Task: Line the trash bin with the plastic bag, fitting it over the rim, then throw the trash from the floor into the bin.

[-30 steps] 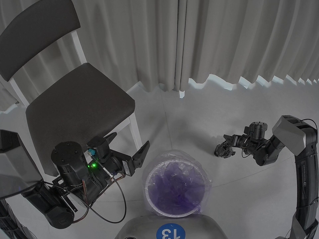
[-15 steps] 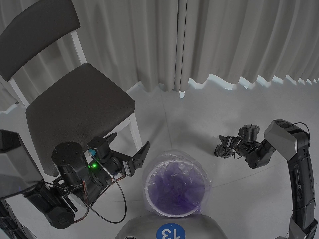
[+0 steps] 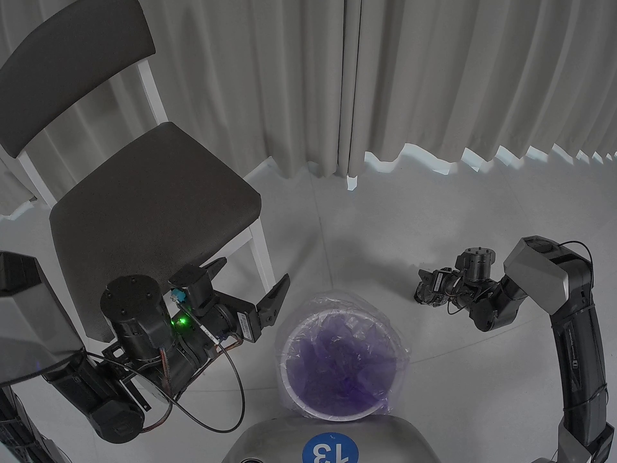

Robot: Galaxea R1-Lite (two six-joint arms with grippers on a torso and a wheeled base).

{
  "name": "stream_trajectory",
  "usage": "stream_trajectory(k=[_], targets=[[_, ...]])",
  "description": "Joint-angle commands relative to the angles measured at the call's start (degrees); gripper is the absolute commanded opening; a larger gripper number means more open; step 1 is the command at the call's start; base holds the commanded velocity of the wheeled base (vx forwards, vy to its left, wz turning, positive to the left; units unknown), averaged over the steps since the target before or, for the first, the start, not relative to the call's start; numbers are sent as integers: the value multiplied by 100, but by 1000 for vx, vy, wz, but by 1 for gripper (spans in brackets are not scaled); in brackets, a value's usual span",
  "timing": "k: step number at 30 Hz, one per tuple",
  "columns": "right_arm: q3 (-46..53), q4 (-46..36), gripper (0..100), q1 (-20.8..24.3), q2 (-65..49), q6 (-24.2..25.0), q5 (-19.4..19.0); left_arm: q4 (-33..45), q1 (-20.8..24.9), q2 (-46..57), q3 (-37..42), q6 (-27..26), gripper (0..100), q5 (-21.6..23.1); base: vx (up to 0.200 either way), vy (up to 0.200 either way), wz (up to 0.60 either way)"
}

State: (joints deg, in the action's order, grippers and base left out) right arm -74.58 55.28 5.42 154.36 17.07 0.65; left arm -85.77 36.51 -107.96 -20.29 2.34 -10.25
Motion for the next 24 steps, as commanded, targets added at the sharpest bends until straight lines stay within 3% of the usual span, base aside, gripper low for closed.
stream_trajectory(k=[1,12,24], targets=[[5,0,100,11,7,-2,-3,-1,32,-6,-2,3,100,-3,0,0,0],[-83,-826,100,55,-99,7,208,-1,32,-6,-2,3,100,-12,0,0,0],[-118,-844,100,55,-81,7,217,-10,32,3,7,-6,100,-12,0,0,0]])
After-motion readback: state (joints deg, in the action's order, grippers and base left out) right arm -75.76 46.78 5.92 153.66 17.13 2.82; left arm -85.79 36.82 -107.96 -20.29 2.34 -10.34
